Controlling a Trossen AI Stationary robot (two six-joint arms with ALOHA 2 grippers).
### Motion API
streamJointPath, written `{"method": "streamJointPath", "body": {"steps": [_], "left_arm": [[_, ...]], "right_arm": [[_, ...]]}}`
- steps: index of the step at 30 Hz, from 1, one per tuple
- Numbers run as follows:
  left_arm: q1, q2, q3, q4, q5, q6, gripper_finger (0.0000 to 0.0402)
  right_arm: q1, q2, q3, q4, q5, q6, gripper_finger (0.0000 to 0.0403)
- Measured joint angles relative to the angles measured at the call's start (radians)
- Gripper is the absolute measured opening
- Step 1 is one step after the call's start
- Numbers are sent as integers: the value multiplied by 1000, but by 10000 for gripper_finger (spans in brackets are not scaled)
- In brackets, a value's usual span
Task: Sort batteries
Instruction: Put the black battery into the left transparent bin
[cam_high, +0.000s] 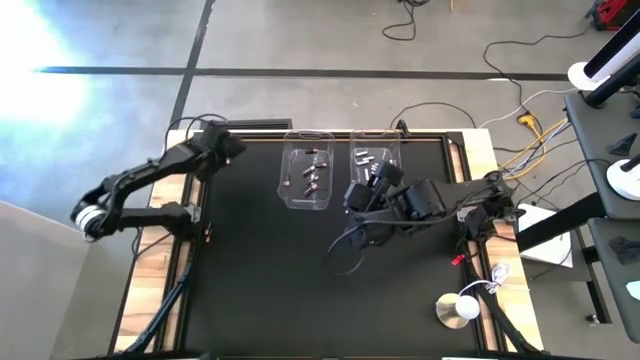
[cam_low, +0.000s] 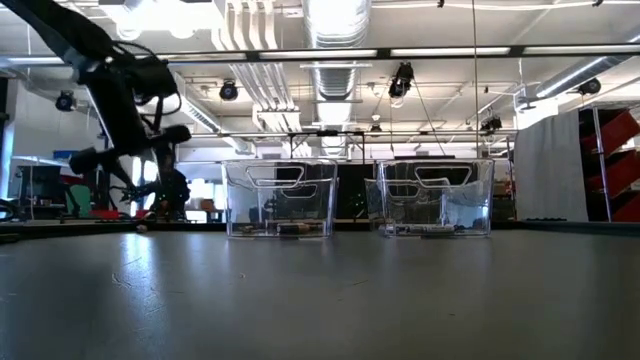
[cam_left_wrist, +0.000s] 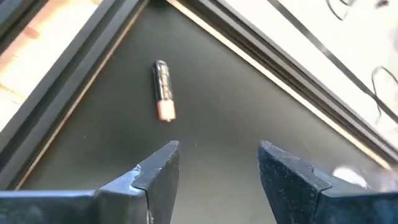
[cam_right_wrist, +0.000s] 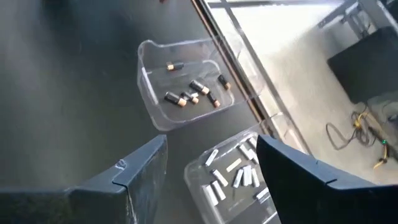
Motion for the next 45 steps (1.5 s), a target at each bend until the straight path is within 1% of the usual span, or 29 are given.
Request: {"method": "streamJointPath", "body": {"steps": [2, 5, 8, 10, 11, 13, 16, 20, 22, 28, 34, 38, 45], "left_arm": [[36, 50, 3, 30, 7, -12, 194], [61, 128, 16, 62, -1, -51, 194], [63, 218, 42, 62, -38, -67, 194], [63, 278, 65, 58, -69, -72, 194], [65, 306, 81, 50, -85, -77, 194], [64, 352, 118, 8, -128, -149, 194], [64, 406, 173, -55, -150, -218, 194], [62, 464, 217, -140, -141, -174, 194], [59, 493, 233, -171, -135, -192, 194], [59, 544, 262, -177, -109, -338, 194], [58, 563, 283, -180, -109, -375, 194], [58, 563, 283, -177, -118, -402, 194], [54, 566, 283, -171, -148, -448, 193]], "right_arm": [[10, 0, -21, 1, -1, 41, 236], [20, 0, -65, 1, 0, 93, 233], [22, 0, -125, 2, 11, 153, 234], [21, 0, -173, 1, 50, 198, 237], [17, 0, -198, 0, 62, 217, 238], [0, -7, -242, 7, 49, 269, 241], [-12, -16, -293, 5, 51, 312, 244], [-17, -18, -333, 7, 48, 367, 242], [-16, -18, -348, 7, 45, 378, 238], [-1, -23, -383, 8, 18, 445, 227], [19, -23, -388, 10, 9, 534, 229], [30, -23, -389, 10, -10, 573, 230], [37, -23, -389, 10, -9, 653, 224]]}}
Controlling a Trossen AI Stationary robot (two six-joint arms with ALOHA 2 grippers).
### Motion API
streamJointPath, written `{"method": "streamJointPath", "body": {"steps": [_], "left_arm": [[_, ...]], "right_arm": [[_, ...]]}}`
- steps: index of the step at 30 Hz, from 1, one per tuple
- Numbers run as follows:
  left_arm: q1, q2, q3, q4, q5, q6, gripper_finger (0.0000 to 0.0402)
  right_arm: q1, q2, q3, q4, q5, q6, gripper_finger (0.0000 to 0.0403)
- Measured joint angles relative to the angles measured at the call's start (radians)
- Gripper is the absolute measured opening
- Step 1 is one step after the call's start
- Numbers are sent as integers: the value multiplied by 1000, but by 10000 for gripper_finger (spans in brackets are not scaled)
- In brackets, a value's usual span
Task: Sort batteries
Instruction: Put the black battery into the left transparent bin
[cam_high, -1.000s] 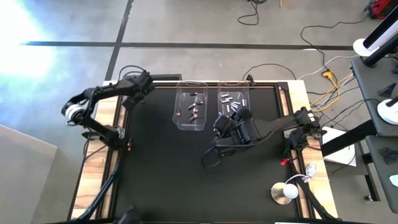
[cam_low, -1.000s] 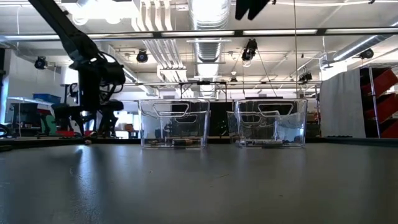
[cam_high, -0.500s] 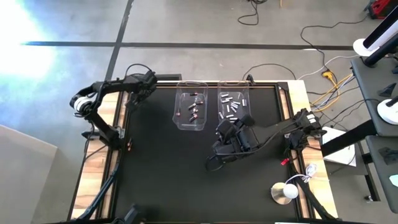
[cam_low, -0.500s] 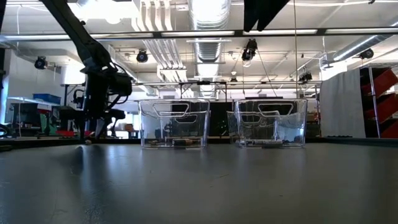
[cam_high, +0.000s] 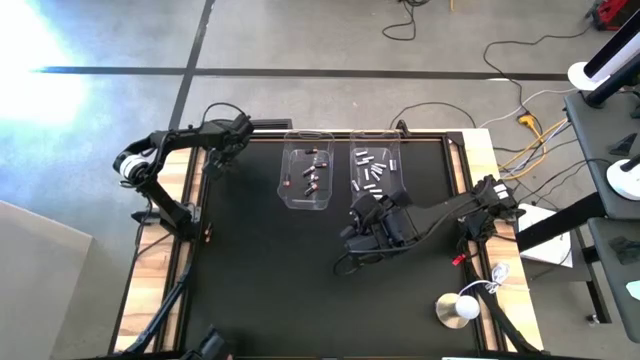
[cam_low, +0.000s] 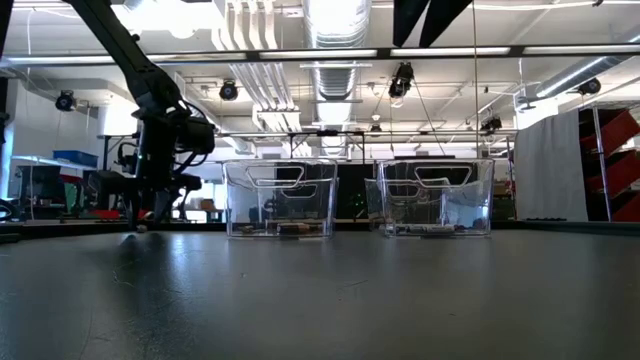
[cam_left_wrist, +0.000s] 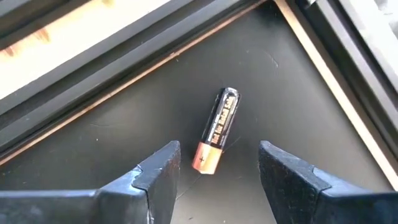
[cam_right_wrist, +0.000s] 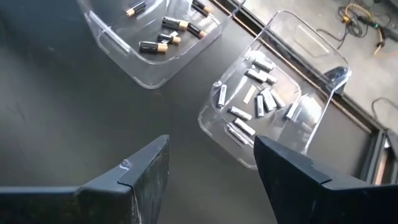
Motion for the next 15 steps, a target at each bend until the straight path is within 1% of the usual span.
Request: {"method": "streamJointPath", "body": {"steps": [3, 7, 11, 15], "left_arm": [[-7, 6, 0, 1, -20, -17, 188], [-30, 45, 10, -16, -55, -52, 175], [-46, 94, 35, -25, -58, -110, 159], [-49, 129, 69, -61, -57, -144, 154]], "right_arm": [[3, 0, -1, 0, 4, 23, 228], [6, 1, -8, 3, 7, 18, 231], [7, 2, -20, 3, 7, 18, 226], [10, 2, -32, 3, -3, 39, 221]]}}
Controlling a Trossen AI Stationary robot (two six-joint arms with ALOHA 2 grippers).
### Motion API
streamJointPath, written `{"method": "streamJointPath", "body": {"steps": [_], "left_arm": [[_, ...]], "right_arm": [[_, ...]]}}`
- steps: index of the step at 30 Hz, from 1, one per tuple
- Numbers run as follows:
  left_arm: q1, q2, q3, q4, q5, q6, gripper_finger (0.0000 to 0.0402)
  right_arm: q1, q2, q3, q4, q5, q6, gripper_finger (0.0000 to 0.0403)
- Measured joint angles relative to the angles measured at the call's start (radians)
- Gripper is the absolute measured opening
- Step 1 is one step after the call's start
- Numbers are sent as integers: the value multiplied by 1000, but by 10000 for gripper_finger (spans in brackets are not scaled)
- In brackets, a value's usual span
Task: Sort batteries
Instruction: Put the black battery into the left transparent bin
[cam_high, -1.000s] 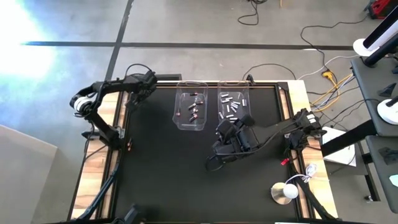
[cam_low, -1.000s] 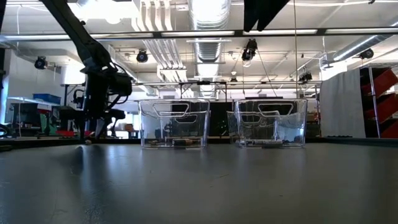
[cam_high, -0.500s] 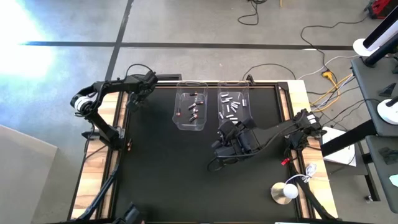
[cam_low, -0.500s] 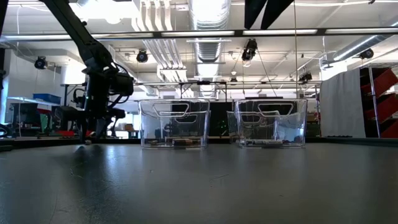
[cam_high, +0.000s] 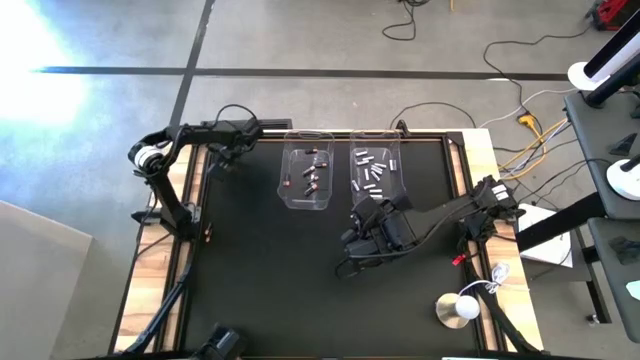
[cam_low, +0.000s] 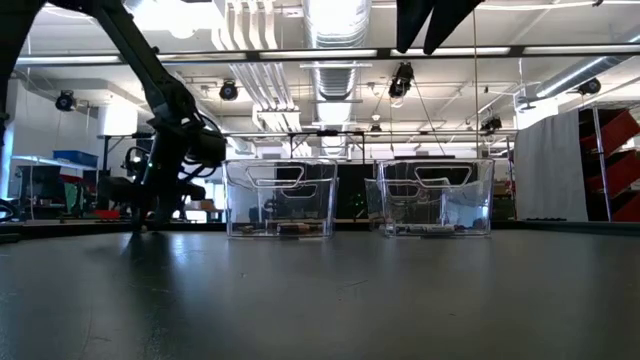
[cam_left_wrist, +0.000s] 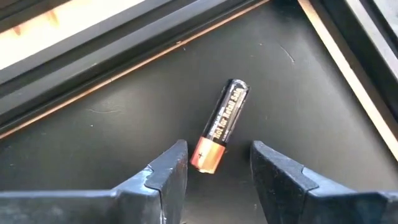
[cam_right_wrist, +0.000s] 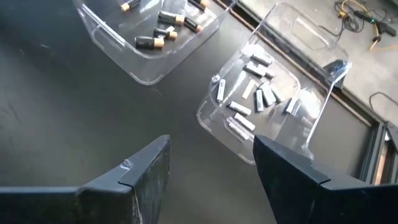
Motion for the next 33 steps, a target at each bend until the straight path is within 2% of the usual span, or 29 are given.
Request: {"method": "streamJointPath", "body": {"steps": [6, 10, 13, 21, 25, 29, 33], "left_arm": [[-13, 17, 10, -14, -12, 20, 154], [-33, 22, -3, 4, -28, 86, 154], [-36, 20, -13, 18, -20, 76, 147], [-45, 21, -24, 7, -16, 10, 57], [-57, 21, -35, 8, -32, 15, 30], [-60, 20, -36, 7, -37, 95, 31], [-74, -14, -43, 6, -43, 295, 38]], "right_arm": [[7, 0, -25, -3, -23, 53, 220], [6, -1, -31, -4, -7, 30, 220], [7, -1, -32, -3, -4, 10, 221], [34, -1, -32, -4, -20, 45, 220], [52, -1, -32, -4, -23, 86, 220], [56, -1, -32, -8, -33, 86, 219], [59, -1, -32, -8, -43, 83, 219]]}}
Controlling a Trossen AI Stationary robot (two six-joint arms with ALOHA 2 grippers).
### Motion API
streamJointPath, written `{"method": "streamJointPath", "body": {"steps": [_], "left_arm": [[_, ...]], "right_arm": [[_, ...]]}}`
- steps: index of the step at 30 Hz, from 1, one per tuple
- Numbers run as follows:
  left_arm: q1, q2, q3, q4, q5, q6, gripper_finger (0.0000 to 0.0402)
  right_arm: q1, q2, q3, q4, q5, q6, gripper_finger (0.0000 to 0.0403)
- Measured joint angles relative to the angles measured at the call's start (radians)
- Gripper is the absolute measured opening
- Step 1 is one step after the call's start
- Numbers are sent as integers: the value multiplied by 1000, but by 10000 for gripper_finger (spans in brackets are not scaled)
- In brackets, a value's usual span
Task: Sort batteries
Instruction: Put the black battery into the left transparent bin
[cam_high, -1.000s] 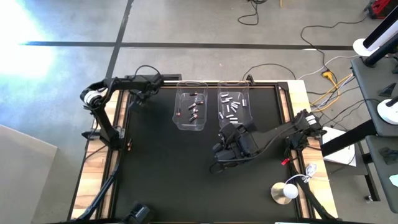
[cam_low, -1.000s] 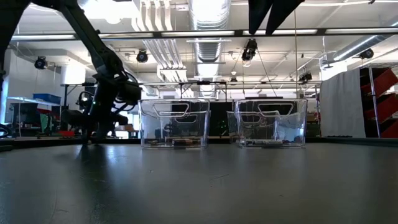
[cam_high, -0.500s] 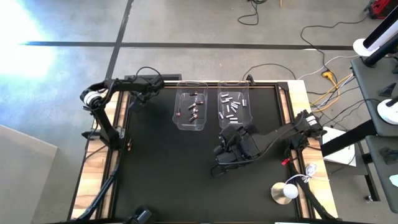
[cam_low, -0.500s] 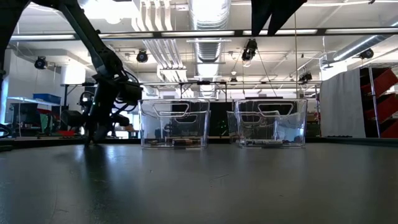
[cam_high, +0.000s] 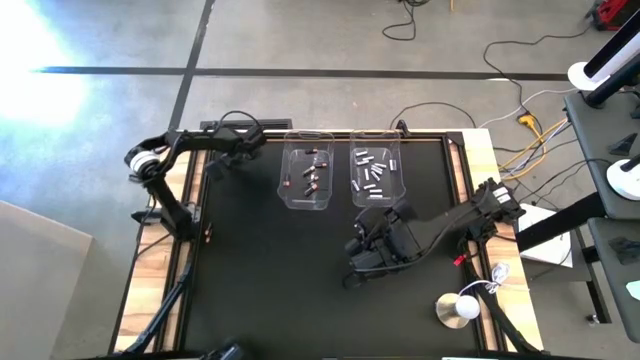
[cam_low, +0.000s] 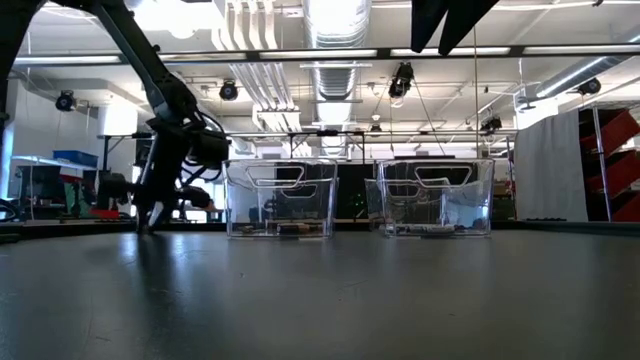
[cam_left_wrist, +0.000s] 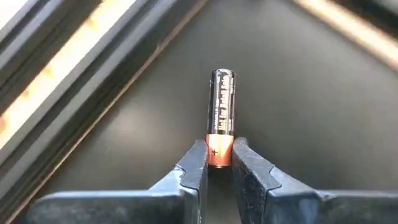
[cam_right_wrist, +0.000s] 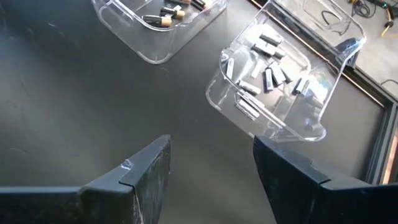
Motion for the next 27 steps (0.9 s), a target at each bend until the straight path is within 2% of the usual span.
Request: {"method": "streamJointPath", "body": {"steps": [3, 8, 12, 17, 22, 25, 27], "left_arm": [[-26, -69, -7, -9, 52, 55, 39], [-114, -248, -26, -7, 54, 114, 40], [-265, -412, -43, -13, 47, 131, 39], [-507, -571, -36, -9, 0, 151, 38], [-686, -614, 11, 34, -10, 191, 37], [-722, -567, 85, 28, 13, 243, 37], [-722, -514, 157, 15, 23, 343, 37]], "right_arm": [[10, -1, 0, -1, 0, -6, 219], [32, -4, 0, -5, 1, -47, 219], [55, -9, 0, -4, 2, -104, 219], [103, -33, -1, -3, 1, -188, 221], [139, -96, -1, -5, 4, -185, 219], [151, -135, -2, -4, 35, -178, 219], [154, -160, -2, -4, 51, -179, 219]]}}
